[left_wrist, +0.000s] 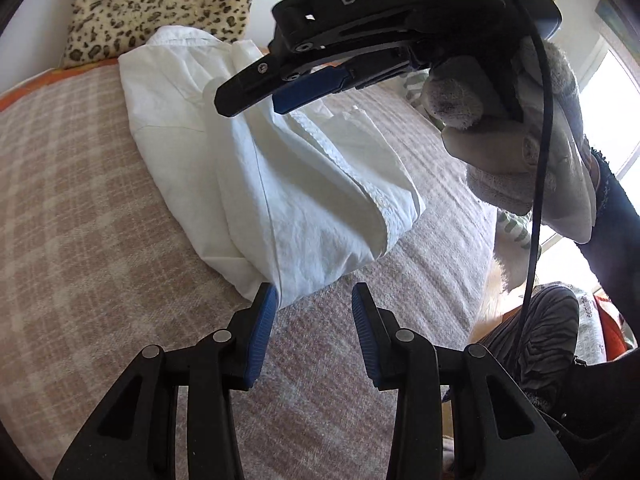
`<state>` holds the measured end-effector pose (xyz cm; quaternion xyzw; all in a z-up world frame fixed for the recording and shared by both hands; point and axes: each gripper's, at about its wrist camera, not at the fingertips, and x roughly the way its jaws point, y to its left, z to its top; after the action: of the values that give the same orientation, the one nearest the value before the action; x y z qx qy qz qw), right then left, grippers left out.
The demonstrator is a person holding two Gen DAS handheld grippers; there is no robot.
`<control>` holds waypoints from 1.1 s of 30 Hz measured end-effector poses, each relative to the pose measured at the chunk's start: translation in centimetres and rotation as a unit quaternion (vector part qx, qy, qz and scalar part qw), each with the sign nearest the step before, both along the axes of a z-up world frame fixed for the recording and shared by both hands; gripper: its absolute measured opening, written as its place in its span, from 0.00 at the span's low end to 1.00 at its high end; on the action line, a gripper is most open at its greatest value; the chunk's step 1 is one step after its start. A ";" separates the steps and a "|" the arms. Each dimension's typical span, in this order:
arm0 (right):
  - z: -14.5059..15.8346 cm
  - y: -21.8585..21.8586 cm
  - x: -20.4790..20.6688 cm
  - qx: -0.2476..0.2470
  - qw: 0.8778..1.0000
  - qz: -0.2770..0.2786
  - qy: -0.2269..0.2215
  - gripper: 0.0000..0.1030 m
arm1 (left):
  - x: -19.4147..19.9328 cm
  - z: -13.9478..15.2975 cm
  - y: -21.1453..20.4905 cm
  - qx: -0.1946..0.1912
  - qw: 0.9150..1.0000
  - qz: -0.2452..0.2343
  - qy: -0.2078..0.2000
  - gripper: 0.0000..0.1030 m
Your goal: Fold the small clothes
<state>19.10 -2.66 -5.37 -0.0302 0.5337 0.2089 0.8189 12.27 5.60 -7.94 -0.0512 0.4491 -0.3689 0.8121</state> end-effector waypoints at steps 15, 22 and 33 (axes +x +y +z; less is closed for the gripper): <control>-2.1 -18.9 -5.6 0.090 0.986 -0.139 -0.027 0.57 | 4.4 -2.4 -0.3 -0.069 0.991 0.098 0.062 0.04; -3.5 -17.4 -4.6 0.111 0.986 -0.116 -0.043 0.07 | 1.0 -1.2 2.3 -0.062 0.981 0.179 0.037 0.00; -2.9 -17.7 -4.6 0.115 0.985 -0.116 -0.059 0.06 | 6.3 -1.8 0.3 -0.069 0.987 0.131 0.067 0.40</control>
<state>14.50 -20.35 -8.23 0.1141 0.4570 0.1703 0.8655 18.55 5.95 -9.78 -0.1903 0.4656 -0.2850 0.8159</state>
